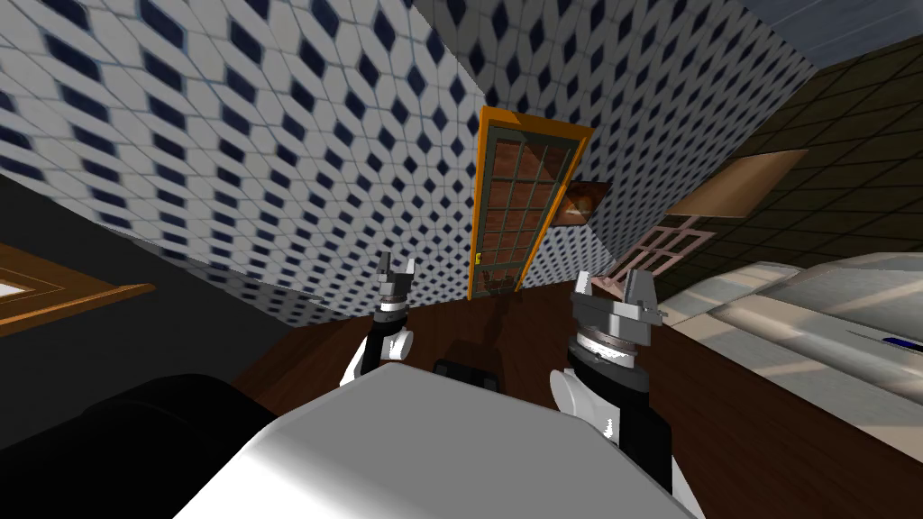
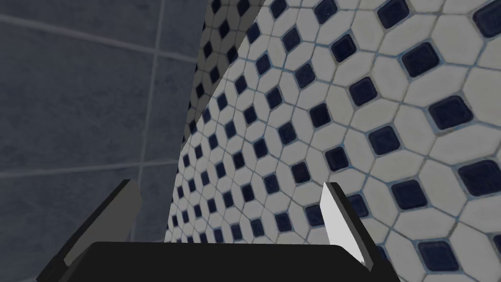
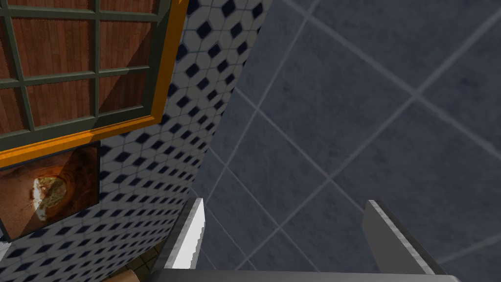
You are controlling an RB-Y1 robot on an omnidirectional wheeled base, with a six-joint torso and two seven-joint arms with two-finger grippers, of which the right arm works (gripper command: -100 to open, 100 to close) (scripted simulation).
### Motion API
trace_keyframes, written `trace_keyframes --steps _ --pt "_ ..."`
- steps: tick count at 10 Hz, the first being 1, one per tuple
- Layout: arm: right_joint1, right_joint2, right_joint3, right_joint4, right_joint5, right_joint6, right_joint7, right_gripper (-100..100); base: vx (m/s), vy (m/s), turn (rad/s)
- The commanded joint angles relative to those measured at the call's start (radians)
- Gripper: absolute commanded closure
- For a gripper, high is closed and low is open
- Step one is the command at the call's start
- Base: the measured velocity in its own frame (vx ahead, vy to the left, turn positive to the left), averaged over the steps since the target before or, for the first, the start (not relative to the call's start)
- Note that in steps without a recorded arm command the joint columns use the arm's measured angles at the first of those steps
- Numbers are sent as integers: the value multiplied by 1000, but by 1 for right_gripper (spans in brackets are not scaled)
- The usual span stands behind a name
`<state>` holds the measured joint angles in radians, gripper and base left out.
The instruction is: Pull the door open
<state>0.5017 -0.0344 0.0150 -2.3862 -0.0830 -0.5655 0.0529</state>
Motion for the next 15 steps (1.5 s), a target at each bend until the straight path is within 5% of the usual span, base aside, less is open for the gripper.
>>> trace_keyframes --steps 1,15 --pt "-5 -6 -1 30 14 -10 22 -100 99 19 6" --pt "-56 -48 -13 332 157 -107 238 -100 138 46 5"
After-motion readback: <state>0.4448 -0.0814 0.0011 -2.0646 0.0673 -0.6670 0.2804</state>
